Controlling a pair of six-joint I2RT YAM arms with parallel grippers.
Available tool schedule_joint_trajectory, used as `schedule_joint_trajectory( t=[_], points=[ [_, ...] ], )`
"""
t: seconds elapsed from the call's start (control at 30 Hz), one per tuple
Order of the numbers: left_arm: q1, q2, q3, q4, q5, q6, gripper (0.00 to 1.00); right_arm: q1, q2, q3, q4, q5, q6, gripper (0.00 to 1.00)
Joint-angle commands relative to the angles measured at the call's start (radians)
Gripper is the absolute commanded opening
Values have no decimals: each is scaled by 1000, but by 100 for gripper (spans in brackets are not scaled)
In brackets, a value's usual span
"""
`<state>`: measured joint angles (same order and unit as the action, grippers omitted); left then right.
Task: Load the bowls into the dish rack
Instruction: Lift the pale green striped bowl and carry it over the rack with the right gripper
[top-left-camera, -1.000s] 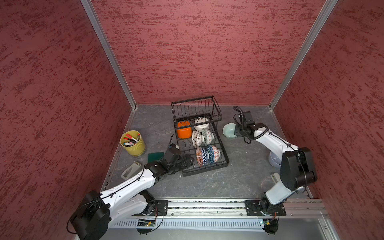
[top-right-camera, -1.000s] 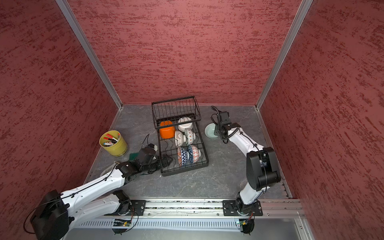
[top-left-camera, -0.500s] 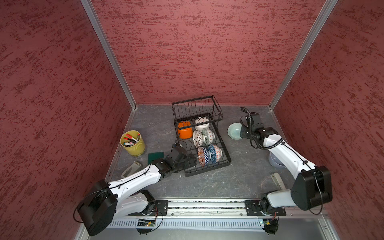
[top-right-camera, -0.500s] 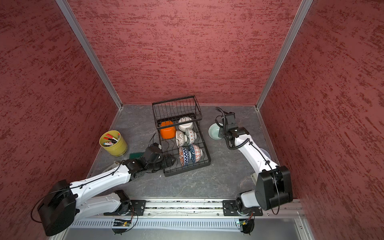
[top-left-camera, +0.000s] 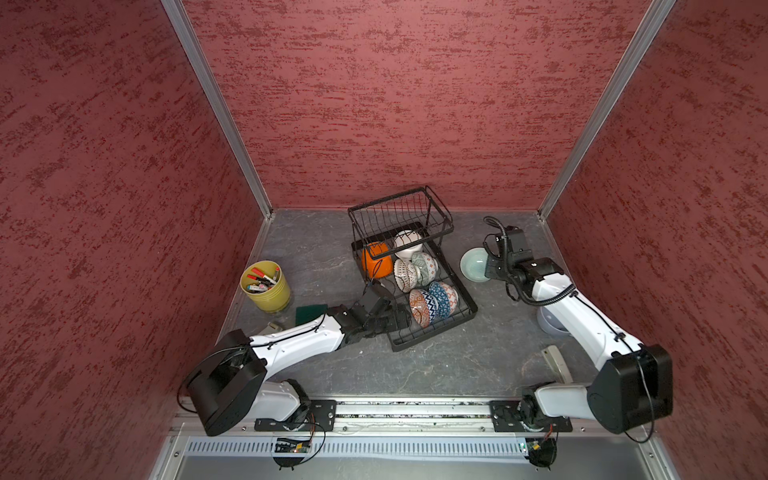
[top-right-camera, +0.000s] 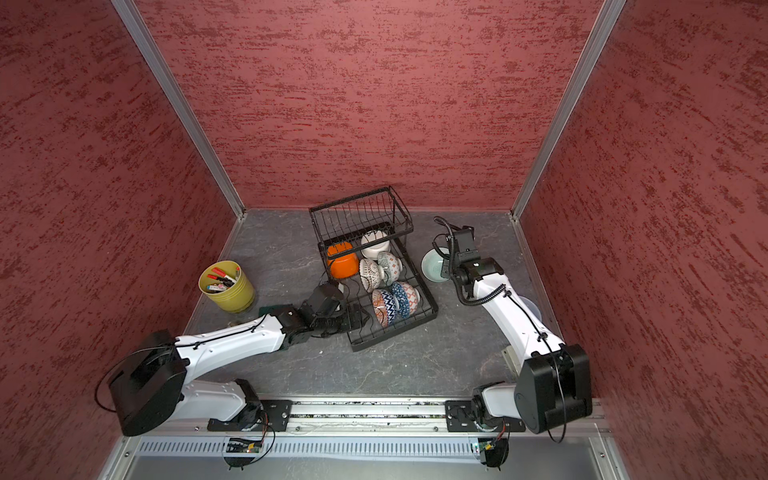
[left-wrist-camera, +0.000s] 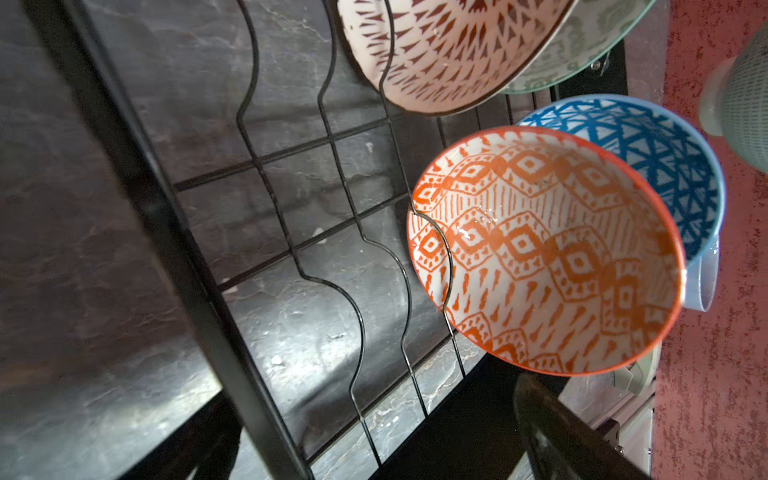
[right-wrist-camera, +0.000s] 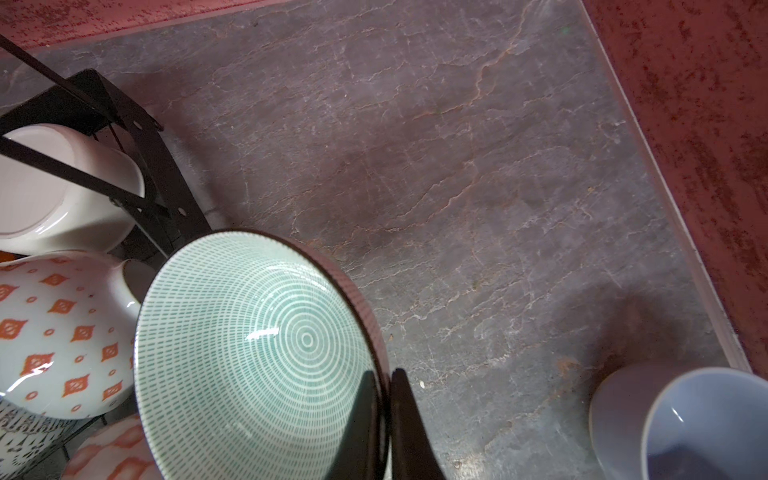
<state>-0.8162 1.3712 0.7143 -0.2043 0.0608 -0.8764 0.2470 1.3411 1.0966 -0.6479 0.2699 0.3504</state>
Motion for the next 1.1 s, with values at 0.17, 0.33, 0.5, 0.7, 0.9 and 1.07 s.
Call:
schedule_joint_trajectory(
  t=[0.17,0.33,0.5,0.7,0.9,1.07],
  points=[
    [-12,67,87,163,56,53,100,25,-49,40,-20,102,-29,0],
    [-10,61,106,152,56,86,100,82,-45,76,-49,161,-57,0],
    [-9,7,100,126,27,115,100,139,-37,124,-95,253,-62,0],
    [6,-94,58,85,-32,128,100,223,-29,183,-130,330,-78,0],
    [55,-211,-4,38,-76,121,100,341,4,237,-174,405,-70,0],
    [131,-326,-63,-9,-82,113,100,445,34,276,-213,452,-49,0]
  ],
)
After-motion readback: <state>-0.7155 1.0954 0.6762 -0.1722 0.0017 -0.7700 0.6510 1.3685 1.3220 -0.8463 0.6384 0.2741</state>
